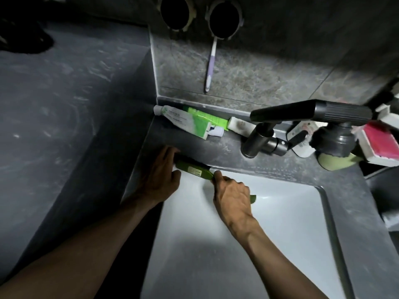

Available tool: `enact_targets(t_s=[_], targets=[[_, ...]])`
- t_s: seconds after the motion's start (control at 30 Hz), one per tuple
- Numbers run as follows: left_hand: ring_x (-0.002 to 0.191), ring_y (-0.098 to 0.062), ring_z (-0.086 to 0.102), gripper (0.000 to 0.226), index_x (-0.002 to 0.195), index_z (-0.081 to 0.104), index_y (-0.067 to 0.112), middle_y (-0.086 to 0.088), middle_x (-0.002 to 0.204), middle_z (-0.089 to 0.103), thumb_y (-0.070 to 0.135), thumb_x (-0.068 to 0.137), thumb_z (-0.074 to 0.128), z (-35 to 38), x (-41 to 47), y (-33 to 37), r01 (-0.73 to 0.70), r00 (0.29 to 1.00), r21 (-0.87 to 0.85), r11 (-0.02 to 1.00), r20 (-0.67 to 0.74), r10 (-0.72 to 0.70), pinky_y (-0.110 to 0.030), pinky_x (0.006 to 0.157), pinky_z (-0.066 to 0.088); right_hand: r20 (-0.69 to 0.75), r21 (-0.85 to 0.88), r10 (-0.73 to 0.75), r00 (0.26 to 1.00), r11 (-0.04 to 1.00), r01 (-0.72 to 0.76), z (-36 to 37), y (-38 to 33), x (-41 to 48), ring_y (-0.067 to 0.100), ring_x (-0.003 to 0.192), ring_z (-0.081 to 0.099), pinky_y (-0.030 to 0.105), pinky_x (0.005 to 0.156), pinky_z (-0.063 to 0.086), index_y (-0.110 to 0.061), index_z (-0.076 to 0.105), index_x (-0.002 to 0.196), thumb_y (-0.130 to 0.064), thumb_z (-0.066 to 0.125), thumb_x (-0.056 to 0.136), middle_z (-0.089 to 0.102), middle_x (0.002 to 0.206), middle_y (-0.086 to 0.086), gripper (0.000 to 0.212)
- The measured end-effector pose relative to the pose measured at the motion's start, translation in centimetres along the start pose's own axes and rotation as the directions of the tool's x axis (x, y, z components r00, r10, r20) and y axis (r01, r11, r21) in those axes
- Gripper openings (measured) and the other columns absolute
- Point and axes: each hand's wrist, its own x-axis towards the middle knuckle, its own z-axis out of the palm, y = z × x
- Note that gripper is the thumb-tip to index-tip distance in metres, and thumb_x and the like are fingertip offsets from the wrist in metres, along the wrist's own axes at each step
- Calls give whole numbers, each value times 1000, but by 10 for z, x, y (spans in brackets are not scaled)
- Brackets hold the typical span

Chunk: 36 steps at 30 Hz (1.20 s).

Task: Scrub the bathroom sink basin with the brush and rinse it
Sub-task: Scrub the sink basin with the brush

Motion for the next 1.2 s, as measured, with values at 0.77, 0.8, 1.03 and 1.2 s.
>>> enact_targets(t_s=[0.77, 0.8, 1.03, 1.2], targets=[[117, -46, 58, 63, 129, 59, -5, -27, 130, 59, 23, 78, 35, 14, 3, -13, 36, 999, -110, 993, -11, -38, -48, 104, 47, -16, -111, 242, 970, 964, -243, -8, 80, -56, 34, 56, 61, 32, 51, 33, -22, 49, 96, -29, 49, 97, 57, 57, 0, 8], [117, -46, 58, 64, 130, 58, -6, -27, 131, 59, 24, 79, 34, 14, 4, -12, 39, 999, -108, 993, -5, -40, -48, 104, 47, -24, -118, 195, 981, 973, -196, -5, 71, -49, 34, 58, 62, 32, 52, 33, -23, 49, 96, -29, 48, 96, 61, 62, 0, 6], [118, -50, 60, 65, 130, 58, -10, -33, 132, 59, 24, 81, 35, 12, 1, -6, 69, 998, -105, 992, -4, -70, -52, 101, 50, 45, -101, 64, 997, 993, -60, -1, 50, -48, 30, 51, 58, 29, 48, 31, -26, 52, 100, -30, 54, 93, 60, 63, -5, 8], [121, -51, 57, 66, 132, 57, -10, -32, 135, 57, 25, 81, 34, 16, 3, -9, 65, 998, -100, 993, 26, -62, -55, 104, 49, -80, -60, 223, 971, 972, -228, -18, 86, -54, 34, 50, 58, 30, 49, 34, -25, 46, 91, -34, 50, 98, 46, 51, -4, 12]])
